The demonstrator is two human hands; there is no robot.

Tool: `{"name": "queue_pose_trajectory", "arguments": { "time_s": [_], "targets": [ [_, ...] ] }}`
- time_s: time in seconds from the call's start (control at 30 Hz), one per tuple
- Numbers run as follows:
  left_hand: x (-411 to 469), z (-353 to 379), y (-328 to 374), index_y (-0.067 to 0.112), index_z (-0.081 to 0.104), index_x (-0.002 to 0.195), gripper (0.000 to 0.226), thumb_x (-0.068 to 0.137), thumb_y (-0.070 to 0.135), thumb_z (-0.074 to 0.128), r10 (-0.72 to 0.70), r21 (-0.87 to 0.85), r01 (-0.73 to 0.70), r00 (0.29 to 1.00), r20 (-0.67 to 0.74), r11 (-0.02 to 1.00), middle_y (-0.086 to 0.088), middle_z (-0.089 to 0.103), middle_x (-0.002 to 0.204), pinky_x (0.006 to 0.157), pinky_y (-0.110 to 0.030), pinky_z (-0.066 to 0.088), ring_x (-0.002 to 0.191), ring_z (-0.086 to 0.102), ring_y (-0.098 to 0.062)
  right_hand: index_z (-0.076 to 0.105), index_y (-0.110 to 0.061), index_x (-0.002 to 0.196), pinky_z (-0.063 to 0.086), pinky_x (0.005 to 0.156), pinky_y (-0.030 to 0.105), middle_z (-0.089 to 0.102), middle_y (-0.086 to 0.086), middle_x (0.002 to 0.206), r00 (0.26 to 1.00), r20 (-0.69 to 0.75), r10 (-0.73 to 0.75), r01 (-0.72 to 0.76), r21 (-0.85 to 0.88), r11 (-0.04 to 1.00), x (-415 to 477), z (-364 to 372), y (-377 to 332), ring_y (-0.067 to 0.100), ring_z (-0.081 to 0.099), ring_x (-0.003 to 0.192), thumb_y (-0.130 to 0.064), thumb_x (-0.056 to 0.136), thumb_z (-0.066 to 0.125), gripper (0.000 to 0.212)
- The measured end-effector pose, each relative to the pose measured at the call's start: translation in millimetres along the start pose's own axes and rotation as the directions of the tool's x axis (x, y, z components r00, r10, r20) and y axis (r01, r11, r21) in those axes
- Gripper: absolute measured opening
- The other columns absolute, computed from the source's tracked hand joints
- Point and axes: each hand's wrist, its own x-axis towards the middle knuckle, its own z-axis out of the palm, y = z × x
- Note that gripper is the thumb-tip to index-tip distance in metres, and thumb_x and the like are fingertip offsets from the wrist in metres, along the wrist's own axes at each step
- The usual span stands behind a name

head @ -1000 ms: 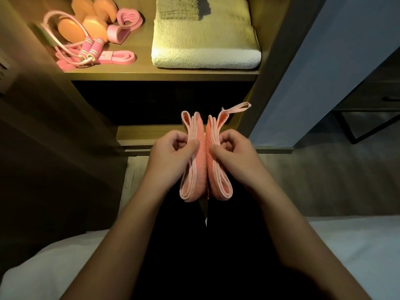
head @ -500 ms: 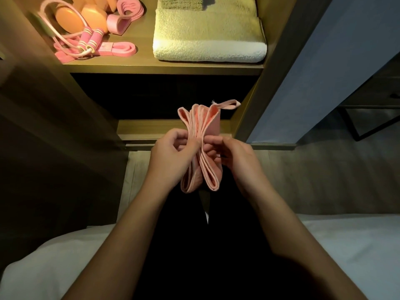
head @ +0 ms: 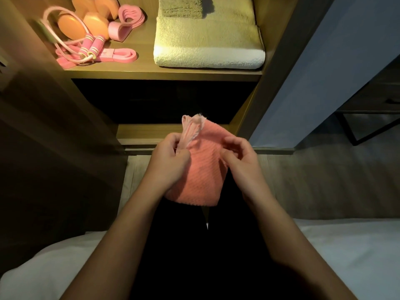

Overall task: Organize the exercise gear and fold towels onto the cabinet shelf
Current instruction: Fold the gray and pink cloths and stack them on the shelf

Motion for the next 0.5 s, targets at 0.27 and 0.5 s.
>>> {"name": "queue_pose_trajectory", "arguments": {
  "time_s": [0.27, 0.5],
  "targets": [
    [3, 0, -6, 0.026, 0.056, 0.084, 0.028, 0.101, 0.017, 0.036, -0.018, -0.085, 0.004, 0.986, -0.167, 0.996, 0.005, 0.059, 0.082, 0.061, -0.026, 0.037, 0.075, 0.055, -0.007, 0.059, -0.016, 0.127, 0.053, 0.084, 0.035, 0.073, -0.003, 0.106, 0.938, 0.165, 0.305, -0.339, 0.262, 0.904, 4, -6, 14, 0.022, 0.066, 0.105, -0.028, 0.085, 0.07, 0.045],
    [4, -3, -17, 0.017, 0.05, 0.093, 0.024, 0.105, 0.029, 0.033, 0.145, 0.142, -0.123, 0.978, -0.153, 0.982, 0.003, 0.053, 0.081, 0.059, -0.024, 0.037, 0.071, 0.053, -0.011, 0.06, -0.024, 0.119, 0.054, 0.088, 0.034, 0.069, -0.004, 0.115, 0.974, 0.142, 0.178, -0.211, 0.269, 0.94, 2, -8, 17, 0.014, 0.066, 0.106, -0.03, 0.071, 0.079, 0.053]
  ]
}}
